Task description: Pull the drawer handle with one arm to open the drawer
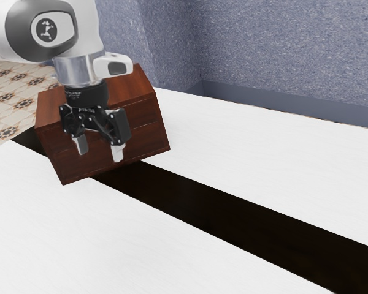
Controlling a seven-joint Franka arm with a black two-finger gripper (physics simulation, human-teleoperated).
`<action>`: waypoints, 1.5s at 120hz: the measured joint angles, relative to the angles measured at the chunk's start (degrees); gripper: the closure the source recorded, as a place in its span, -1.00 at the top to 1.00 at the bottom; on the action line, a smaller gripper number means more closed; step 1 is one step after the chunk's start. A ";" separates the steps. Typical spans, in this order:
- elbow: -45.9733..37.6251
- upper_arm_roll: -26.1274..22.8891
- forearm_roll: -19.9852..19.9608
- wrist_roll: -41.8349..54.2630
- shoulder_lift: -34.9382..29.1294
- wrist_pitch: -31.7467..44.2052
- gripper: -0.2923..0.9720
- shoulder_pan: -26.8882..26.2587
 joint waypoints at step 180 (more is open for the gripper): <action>-41.81 1.92 13.99 48.72 -24.50 50.39 0.54 2.92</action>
